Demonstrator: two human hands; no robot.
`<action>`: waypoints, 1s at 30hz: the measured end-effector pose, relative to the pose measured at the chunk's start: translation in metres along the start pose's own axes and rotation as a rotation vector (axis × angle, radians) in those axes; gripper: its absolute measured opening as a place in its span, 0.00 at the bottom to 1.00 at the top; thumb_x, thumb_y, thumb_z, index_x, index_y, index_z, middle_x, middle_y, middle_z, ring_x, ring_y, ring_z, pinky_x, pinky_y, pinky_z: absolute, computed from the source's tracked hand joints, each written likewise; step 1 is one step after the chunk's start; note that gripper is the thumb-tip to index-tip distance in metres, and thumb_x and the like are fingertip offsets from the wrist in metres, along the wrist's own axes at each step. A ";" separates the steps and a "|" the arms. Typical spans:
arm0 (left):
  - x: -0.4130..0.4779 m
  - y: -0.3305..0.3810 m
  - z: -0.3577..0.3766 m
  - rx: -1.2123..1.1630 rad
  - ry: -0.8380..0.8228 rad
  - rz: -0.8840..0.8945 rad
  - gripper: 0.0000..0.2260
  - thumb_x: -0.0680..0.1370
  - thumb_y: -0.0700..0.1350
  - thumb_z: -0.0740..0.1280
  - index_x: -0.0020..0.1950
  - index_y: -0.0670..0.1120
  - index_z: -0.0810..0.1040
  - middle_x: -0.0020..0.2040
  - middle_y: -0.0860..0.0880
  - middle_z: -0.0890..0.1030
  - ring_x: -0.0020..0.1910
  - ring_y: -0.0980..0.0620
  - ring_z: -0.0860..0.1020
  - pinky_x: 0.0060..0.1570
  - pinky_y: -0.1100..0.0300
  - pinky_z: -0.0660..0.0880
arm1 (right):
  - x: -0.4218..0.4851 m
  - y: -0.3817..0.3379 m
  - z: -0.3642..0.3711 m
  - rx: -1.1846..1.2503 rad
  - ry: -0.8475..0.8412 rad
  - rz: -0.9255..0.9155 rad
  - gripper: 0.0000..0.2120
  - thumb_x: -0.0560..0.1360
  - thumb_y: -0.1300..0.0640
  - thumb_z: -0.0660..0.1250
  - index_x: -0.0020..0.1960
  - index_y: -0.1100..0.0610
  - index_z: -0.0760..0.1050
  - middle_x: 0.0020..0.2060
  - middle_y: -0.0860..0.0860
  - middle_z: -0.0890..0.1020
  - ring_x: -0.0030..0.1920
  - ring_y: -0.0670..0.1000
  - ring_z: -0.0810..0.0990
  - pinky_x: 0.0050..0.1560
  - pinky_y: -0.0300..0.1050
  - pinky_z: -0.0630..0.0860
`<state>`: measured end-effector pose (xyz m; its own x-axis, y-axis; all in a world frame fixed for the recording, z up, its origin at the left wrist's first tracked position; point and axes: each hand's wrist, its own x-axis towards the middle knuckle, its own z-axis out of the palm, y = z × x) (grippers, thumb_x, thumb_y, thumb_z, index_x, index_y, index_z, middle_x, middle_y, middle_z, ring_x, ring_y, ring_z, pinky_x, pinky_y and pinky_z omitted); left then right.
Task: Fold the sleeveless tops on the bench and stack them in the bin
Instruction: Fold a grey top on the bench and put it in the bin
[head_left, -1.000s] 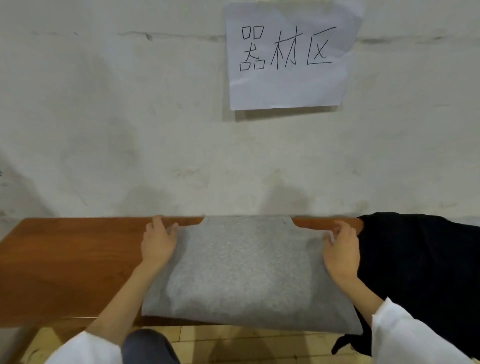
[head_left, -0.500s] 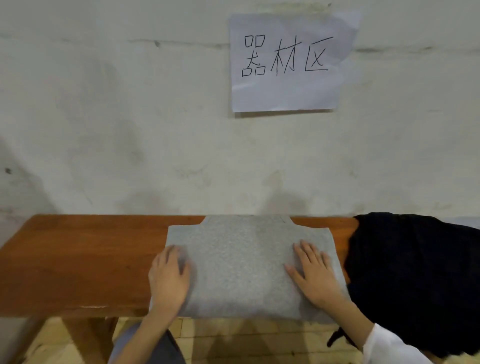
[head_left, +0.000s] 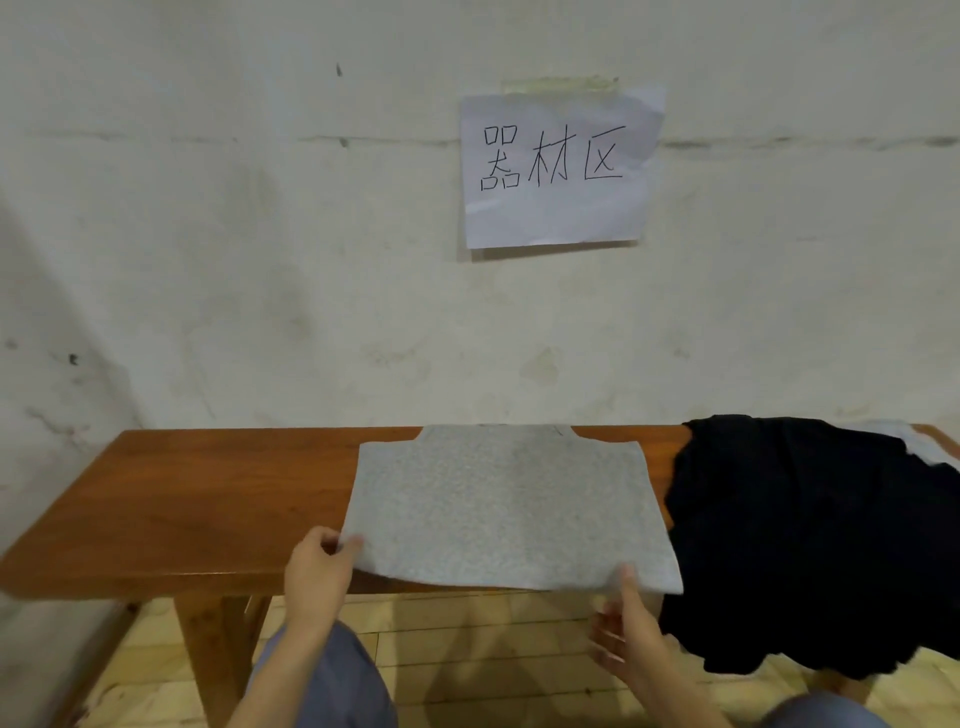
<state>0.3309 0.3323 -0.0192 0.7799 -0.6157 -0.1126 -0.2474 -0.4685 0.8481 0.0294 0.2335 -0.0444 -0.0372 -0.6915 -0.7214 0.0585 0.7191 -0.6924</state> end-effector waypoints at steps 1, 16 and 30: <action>-0.004 0.006 -0.004 -0.071 0.076 0.031 0.05 0.77 0.41 0.68 0.43 0.41 0.76 0.39 0.45 0.78 0.40 0.46 0.76 0.38 0.53 0.72 | -0.001 -0.001 -0.001 0.089 -0.073 0.038 0.28 0.78 0.39 0.59 0.51 0.66 0.76 0.51 0.69 0.78 0.46 0.61 0.79 0.47 0.54 0.75; -0.023 0.013 -0.002 -0.683 -0.170 -0.685 0.03 0.78 0.38 0.66 0.45 0.40 0.74 0.36 0.44 0.73 0.33 0.50 0.71 0.32 0.58 0.67 | 0.006 -0.019 -0.010 0.631 -0.093 0.044 0.13 0.76 0.60 0.65 0.59 0.59 0.67 0.41 0.55 0.75 0.42 0.53 0.75 0.52 0.51 0.74; -0.036 0.009 0.004 -1.129 -0.175 -1.063 0.14 0.76 0.52 0.68 0.42 0.42 0.71 0.32 0.43 0.71 0.36 0.52 0.69 0.49 0.58 0.71 | 0.007 -0.031 -0.030 0.541 -0.101 0.002 0.21 0.78 0.58 0.65 0.68 0.62 0.66 0.44 0.55 0.77 0.44 0.53 0.76 0.51 0.49 0.75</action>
<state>0.2981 0.3473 -0.0093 0.2158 -0.4237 -0.8797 0.9606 -0.0693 0.2690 -0.0027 0.2089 -0.0285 0.0578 -0.7123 -0.6995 0.5644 0.6013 -0.5656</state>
